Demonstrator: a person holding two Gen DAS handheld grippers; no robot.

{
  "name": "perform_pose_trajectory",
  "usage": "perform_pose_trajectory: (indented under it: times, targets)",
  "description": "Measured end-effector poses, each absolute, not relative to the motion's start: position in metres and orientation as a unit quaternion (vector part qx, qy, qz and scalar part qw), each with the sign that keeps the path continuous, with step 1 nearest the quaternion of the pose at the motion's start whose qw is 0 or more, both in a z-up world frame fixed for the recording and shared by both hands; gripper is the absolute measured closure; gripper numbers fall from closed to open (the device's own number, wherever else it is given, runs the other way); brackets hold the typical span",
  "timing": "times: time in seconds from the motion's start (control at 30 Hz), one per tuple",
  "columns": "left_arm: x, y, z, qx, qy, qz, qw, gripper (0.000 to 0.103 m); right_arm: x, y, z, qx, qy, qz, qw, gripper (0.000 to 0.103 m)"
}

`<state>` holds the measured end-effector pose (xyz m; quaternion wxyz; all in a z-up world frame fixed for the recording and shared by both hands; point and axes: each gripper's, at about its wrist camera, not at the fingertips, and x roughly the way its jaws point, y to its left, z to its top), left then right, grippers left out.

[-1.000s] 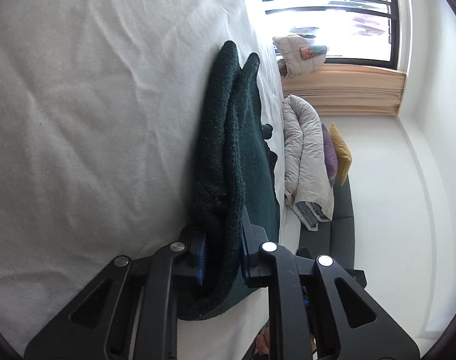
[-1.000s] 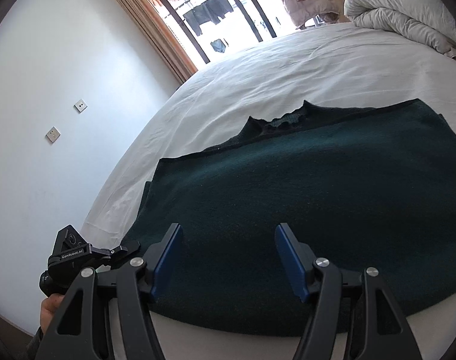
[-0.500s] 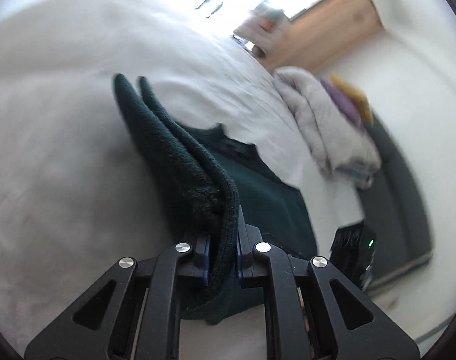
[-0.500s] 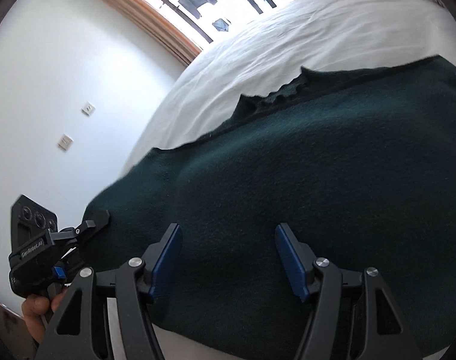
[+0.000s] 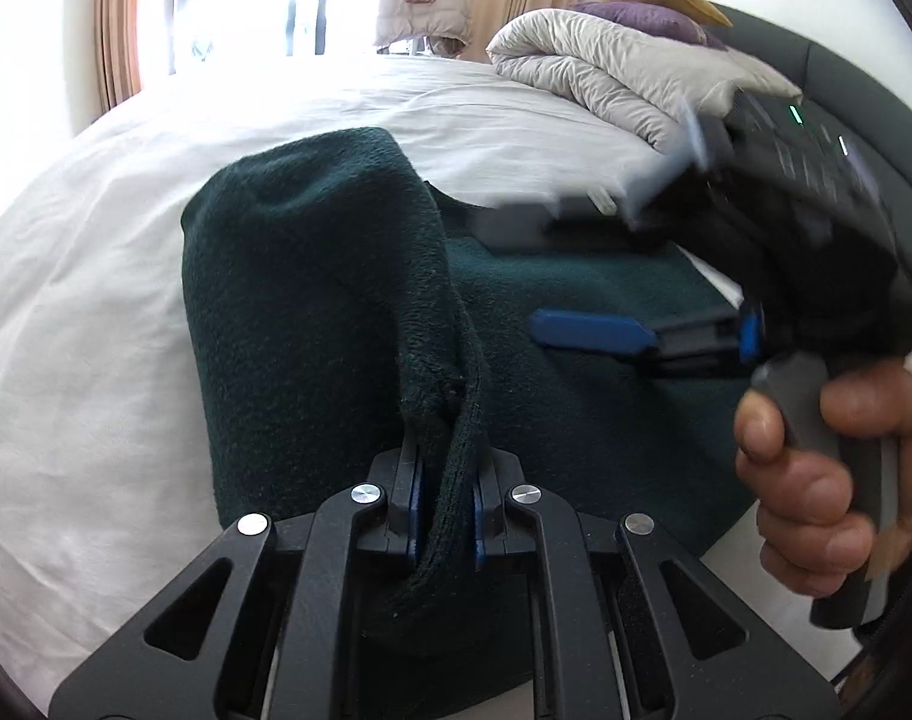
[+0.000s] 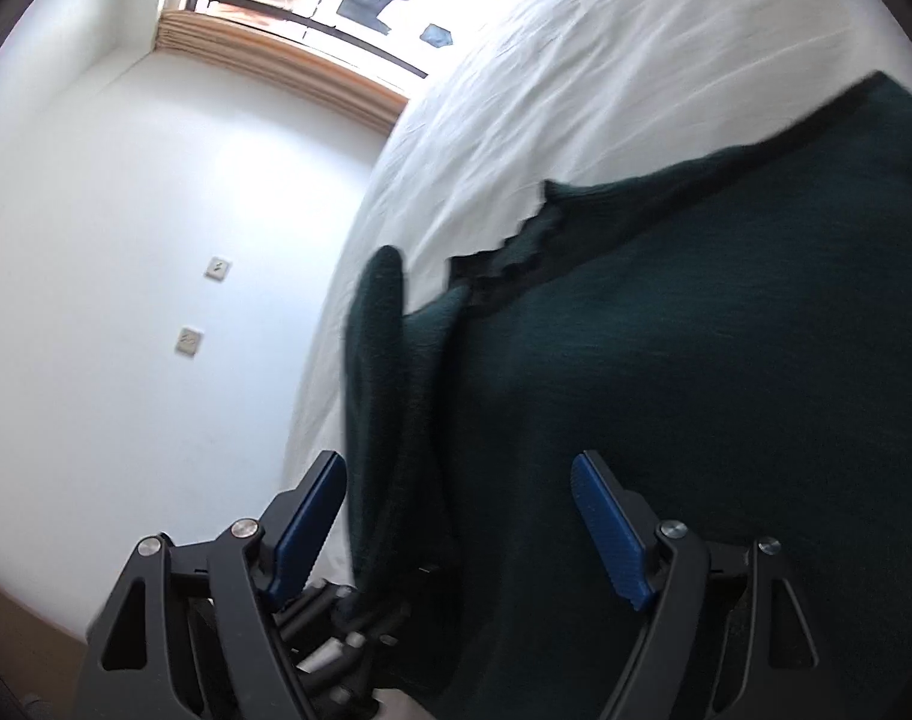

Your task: Fold small clothes

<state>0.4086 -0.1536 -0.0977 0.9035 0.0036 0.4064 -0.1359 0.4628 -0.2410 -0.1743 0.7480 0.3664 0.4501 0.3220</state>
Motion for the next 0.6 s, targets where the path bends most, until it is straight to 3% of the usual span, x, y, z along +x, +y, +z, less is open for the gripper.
perform_pose_trajectory:
  times: [0.17, 0.27, 0.3, 0.33, 0.6]
  targets:
    - [0.403, -0.169, -0.100, 0.037, 0.400, -0.132, 0.906, 0.093, 0.472, -0.208, -0.165, 0.326, 0.473, 0.335, 0.747, 0.026]
    - [0.404, -0.176, -0.101, 0.045, 0.402, -0.133, 0.905, 0.093, 0.478, -0.189, -0.158, 0.277, 0.493, 0.345, 0.749, 0.052]
    - [0.397, -0.176, -0.099, 0.048, 0.402, -0.133, 0.905, 0.093, 0.479, -0.186, -0.158, 0.267, 0.497, 0.347, 0.749, 0.075]
    - [0.397, -0.178, -0.098, 0.049, 0.402, -0.136, 0.904, 0.093, 0.479, -0.184, -0.158, 0.256, 0.500, 0.344, 0.753, 0.083]
    - [0.397, -0.201, -0.091, 0.065, 0.402, -0.159, 0.900, 0.093, 0.459, -0.214, -0.146, 0.241, 0.468, 0.313, 0.790, 0.089]
